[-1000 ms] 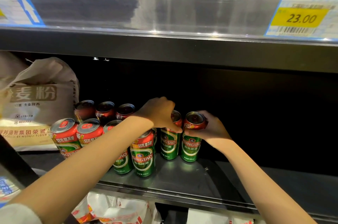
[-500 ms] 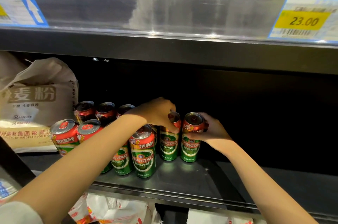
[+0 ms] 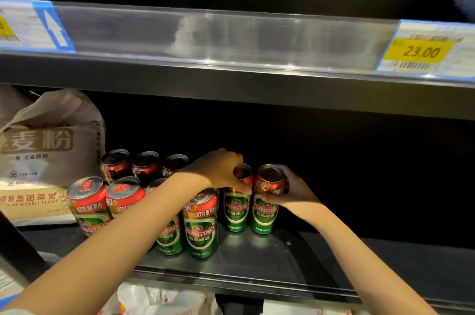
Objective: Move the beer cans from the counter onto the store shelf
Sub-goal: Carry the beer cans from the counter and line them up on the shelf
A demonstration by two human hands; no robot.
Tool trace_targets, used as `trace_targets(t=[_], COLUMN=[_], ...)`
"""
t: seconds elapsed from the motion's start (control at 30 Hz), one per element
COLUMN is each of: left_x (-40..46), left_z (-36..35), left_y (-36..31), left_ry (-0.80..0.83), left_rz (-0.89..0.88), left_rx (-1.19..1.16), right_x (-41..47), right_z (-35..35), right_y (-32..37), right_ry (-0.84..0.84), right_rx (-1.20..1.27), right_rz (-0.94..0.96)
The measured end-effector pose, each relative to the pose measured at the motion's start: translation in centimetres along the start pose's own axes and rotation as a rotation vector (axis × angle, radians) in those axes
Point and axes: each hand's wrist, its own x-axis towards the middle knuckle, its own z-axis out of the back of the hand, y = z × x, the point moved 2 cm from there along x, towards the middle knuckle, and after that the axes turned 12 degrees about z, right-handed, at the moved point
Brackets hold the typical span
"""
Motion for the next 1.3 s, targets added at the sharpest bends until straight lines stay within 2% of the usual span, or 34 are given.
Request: trace_targets(t=[0.1,0.17,0.4,0.47,0.53,0.6,0.77,0.9,0.97,1.07,1.17,1.3], left_x=[-0.3,-0.8,-4.7,-7.0,-10.2,-13.9,-26.7,-40.2,-47.5,-58.1,-67.2,-76.7], left_z=[0.7,1.4,4.0,3.2,1.4,-1.1,-8.3,-13.7,-15.6,-17.6,-19.1,-21.6], left_y=[-0.2,-0.3,-4.3,-7.7,-11.9,-16.4,-26.8,-32.2,-33.7,-34.8,-35.2,-35.7], left_ry=[0.085,0.094,0.035,-0.029,-0.093,-0.070,0.205,0.397,0.553,0.800,1.024,1.137], left_rz=[-0.001,0.002,-0.112,-0.263,-0.499,-0.707,-1.130,-1.402,-1.493,-1.537,-1.465,-1.428], left_rx=[-0.043,-0.045,0.072,0.041,0.002,-0.052,-0.123,-0.081,-0.119,-0.200,-0.269,-0.214], right_x=[-1.2,-2.4,-12.6,-17.0,-22.1,-28.3,-47.3,-62.0,-67.7,-74.5,-79.6,-85.4], right_z=[-0.7,-1.1,-0.8,-1.2,-2.1,-3.2,-9.5,-19.0,-24.3,-31.7,-37.7,-43.4], right_y=[0.3,0.7,3.2,4.8,6.1,7.5,13.0,20.8,25.7,32.4,37.6,42.1], right_ry=[-0.158,-0.200,-0.448,-0.522,-0.573,-0.626,-0.929,-1.170,-1.329,-1.587,-1.790,-1.975], right_rx=[0.145,0.162,-0.221,-0.285,-0.382,-0.485,-0.518,-0.517,-0.454,-0.359,-0.275,-0.251], right_rz=[-0.108,-0.153,-0.250,-0.298,-0.386,-0.495,-0.913,-1.273,-1.418,-1.566,-1.643,-1.669])
